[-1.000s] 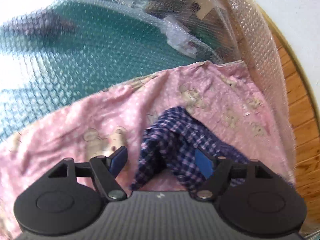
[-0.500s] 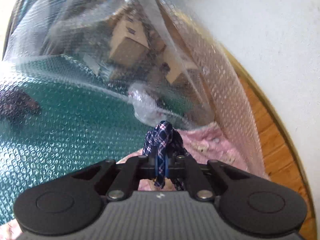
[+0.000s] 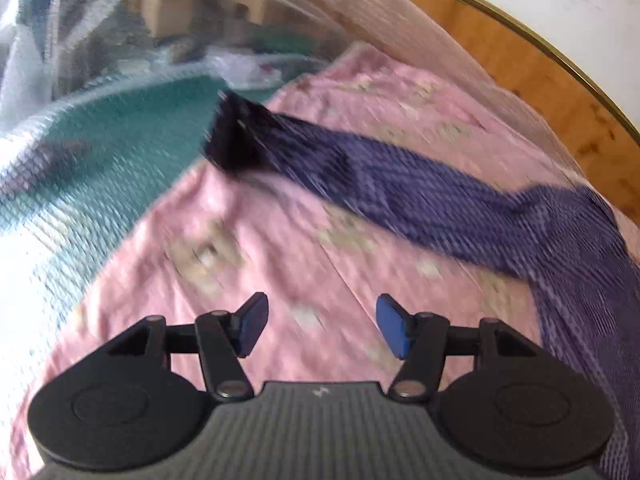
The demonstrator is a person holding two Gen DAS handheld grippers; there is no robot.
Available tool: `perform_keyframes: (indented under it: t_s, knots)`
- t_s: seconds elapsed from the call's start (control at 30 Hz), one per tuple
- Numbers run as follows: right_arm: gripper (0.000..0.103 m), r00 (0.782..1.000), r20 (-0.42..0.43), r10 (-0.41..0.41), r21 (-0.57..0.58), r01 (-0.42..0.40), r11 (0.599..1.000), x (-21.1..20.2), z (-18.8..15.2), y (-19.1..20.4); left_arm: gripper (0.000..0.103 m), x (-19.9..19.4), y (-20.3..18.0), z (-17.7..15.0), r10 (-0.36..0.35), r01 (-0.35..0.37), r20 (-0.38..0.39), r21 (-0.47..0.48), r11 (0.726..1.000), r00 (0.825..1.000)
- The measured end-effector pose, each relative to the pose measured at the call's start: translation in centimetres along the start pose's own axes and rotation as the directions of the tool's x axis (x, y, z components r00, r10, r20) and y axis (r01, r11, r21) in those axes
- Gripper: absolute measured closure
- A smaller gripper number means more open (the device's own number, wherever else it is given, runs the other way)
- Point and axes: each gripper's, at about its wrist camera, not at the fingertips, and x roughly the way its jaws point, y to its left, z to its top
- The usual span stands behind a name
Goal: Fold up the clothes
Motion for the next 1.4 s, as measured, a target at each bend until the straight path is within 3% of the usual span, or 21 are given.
perform_keyframes:
  t_s: [0.1,0.17,0.27,0.3,0.37,0.4,0.43,0.47,0.5,0.53,0.67,0.77,0.83,0.87,0.93,1.0,1.07,1.13,1.17,1.3,1.4]
  knots:
    - [0.039,0.975,0.016,-0.222,0.196,0.215,0.957,-2.8,-2.0,-9.8,0.042,-0.1,-4.6,-5.5,-0.146,0.160,-0.138,0.100,0.982,0.980]
    - [0.035,0.967,0.003,-0.255,0.239,0.247,0.939,-3.8,-3.3,-14.5,0.042,0.0,-7.0,-8.5,-0.179,0.207,-0.182,0.148,0.967,0.967]
    - [0.031,0.982,-0.038,-0.183,0.216,0.187,0.958,-2.8,-4.8,-18.8,0.042,0.7,-10.4,-12.3,-0.172,0.218,-0.221,0.203,0.955,0.960]
    - [0.031,0.988,-0.054,-0.147,0.204,0.155,0.966,-2.3,-5.4,-19.9,0.033,0.6,-11.5,-13.2,-0.148,0.194,-0.202,0.229,0.954,0.968]
    - [0.032,0.995,-0.055,-0.085,0.155,0.093,0.984,-1.6,-6.1,-20.9,0.038,0.1,-13.3,-14.3,-0.118,0.160,-0.173,0.258,0.953,0.978]
    - [0.044,0.997,-0.042,-0.068,0.117,0.072,0.991,-1.7,-6.3,-20.9,0.082,-0.3,-13.8,-14.5,-0.119,0.162,-0.179,0.252,0.954,0.977]
    - [0.056,0.997,-0.040,-0.062,0.081,0.066,0.995,-1.8,-6.4,-21.0,0.101,-0.7,-14.3,-14.6,-0.120,0.163,-0.184,0.247,0.955,0.976]
    - [0.090,0.998,-0.038,-0.044,0.073,0.047,0.996,-2.0,-6.3,-21.3,0.102,-1.1,-14.9,-14.8,-0.121,0.165,-0.189,0.241,0.956,0.975]
    - [0.099,0.999,-0.035,-0.017,0.075,0.020,0.997,-2.2,-6.3,-21.7,0.102,-1.6,-15.4,-14.9,-0.122,0.167,-0.194,0.235,0.958,0.973]
    - [0.099,1.000,-0.013,0.006,0.081,-0.005,0.997,-2.8,-6.2,-22.2,0.102,-2.0,-16.0,-15.1,-0.123,0.168,-0.199,0.230,0.959,0.972]
    - [0.100,0.991,0.070,0.118,0.113,-0.125,0.986,-5.8,-5.9,-24.0,0.102,-4.8,-13.0,-14.3,-0.197,0.200,-0.217,-0.008,0.980,0.956]
    - [0.100,0.980,0.087,0.176,0.133,-0.187,0.973,-5.9,-6.0,-25.5,0.101,-3.9,-10.0,-14.5,-0.205,0.166,-0.232,-0.178,0.970,0.951]
    - [0.100,0.973,0.082,0.217,0.147,-0.227,0.963,-4.6,-6.1,-26.1,0.098,-3.7,-10.3,-15.0,-0.180,0.145,-0.243,-0.156,0.977,0.953]
    - [0.098,0.973,0.075,0.220,0.146,-0.229,0.962,-4.2,-6.1,-26.1,0.088,-3.6,-10.6,-15.3,-0.166,0.135,-0.248,-0.137,0.981,0.954]
    - [0.083,0.969,0.079,0.236,0.169,-0.246,0.955,-3.7,-6.0,-26.4,0.067,-3.5,-11.1,-15.8,-0.138,0.115,-0.257,-0.100,0.988,0.957]
    - [0.041,0.968,0.118,0.220,0.179,-0.239,0.954,-3.8,-6.6,-26.3,0.040,-3.3,-11.7,-16.3,-0.109,0.095,-0.265,-0.063,0.993,0.958]
    - [0.044,0.967,0.114,0.226,0.168,-0.243,0.955,-3.1,-6.6,-26.0,0.037,-3.2,-12.2,-16.9,-0.079,0.075,-0.272,-0.025,0.997,0.959]
    - [0.084,0.969,0.047,0.242,0.135,-0.246,0.960,-1.8,-6.6,-25.3,0.056,-3.0,-12.8,-17.4,-0.050,0.055,-0.278,0.012,0.998,0.959]
    - [0.100,0.973,0.010,0.230,0.110,-0.230,0.967,-1.3,-6.5,-24.8,0.100,-3.0,-13.1,-17.7,-0.035,0.045,-0.280,0.031,0.998,0.959]
    - [0.102,0.990,-0.061,0.124,0.016,-0.123,0.992,-2.1,-6.7,-23.6,0.098,-3.0,-13.9,-18.5,0.039,-0.002,-0.288,0.126,0.992,0.957]
    - [0.099,0.991,-0.135,0.001,-0.087,-0.013,0.996,-2.4,-7.1,-22.5,0.098,-4.1,-13.7,-17.9,0.152,-0.080,-0.267,0.260,0.962,0.952]
